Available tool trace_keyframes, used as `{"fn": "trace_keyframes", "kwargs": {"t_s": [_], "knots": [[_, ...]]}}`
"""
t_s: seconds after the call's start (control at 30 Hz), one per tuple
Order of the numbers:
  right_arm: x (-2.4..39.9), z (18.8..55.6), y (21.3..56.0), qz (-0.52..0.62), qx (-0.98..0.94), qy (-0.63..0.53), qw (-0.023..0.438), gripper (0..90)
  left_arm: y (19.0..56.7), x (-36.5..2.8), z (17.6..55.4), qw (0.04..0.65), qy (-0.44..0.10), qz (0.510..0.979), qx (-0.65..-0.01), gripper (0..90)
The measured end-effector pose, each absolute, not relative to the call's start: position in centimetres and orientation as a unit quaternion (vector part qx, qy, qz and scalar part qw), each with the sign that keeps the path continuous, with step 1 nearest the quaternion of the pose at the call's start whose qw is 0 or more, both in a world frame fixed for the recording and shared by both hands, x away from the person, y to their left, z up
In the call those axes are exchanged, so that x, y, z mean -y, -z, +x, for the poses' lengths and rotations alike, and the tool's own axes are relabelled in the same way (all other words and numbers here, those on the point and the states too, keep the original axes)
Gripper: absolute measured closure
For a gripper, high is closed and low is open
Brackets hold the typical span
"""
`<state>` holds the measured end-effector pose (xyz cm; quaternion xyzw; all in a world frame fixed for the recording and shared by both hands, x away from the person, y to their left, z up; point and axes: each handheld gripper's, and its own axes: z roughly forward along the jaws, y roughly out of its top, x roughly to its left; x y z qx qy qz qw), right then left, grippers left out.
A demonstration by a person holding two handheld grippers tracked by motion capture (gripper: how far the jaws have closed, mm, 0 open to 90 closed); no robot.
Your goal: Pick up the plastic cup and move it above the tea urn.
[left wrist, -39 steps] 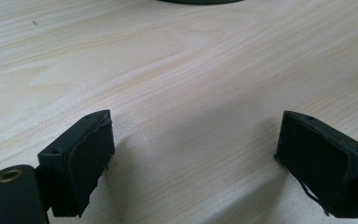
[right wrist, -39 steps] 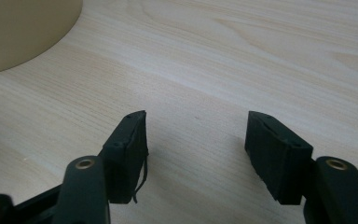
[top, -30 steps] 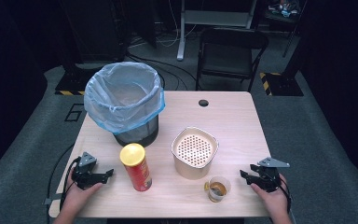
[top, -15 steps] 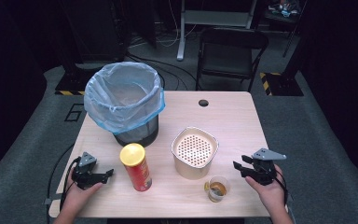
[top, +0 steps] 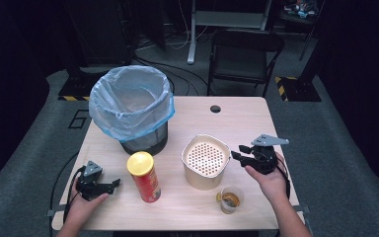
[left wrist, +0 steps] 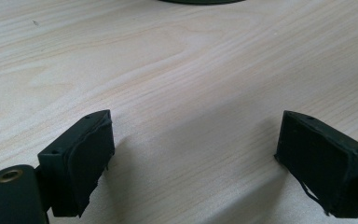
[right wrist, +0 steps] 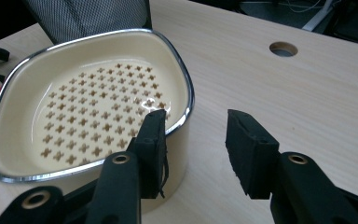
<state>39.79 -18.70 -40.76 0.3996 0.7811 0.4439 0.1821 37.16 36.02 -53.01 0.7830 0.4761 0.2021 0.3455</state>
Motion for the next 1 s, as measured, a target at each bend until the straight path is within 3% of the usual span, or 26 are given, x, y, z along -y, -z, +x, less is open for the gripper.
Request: {"fn": "trace_keyframes", "kwargs": {"t_s": [0.17, 0.4, 1.0], "knots": [[17.7, 40.7, 40.7, 0.396, -0.783, -0.447, 0.177, 55.8, 53.1, -36.0, 37.1, 0.347, -0.205, 0.781, -0.476, 10.9], [16.8, 41.7, 41.6, 0.395, -0.793, -0.437, 0.154, 67.9, 53.1, -36.0, 37.1, 0.347, -0.205, 0.781, -0.476, 10.9], [16.1, 42.3, 42.0, 0.399, -0.794, -0.437, 0.138, 72.4, 53.1, -36.0, 37.1, 0.347, -0.205, 0.781, -0.476, 10.9]]}}
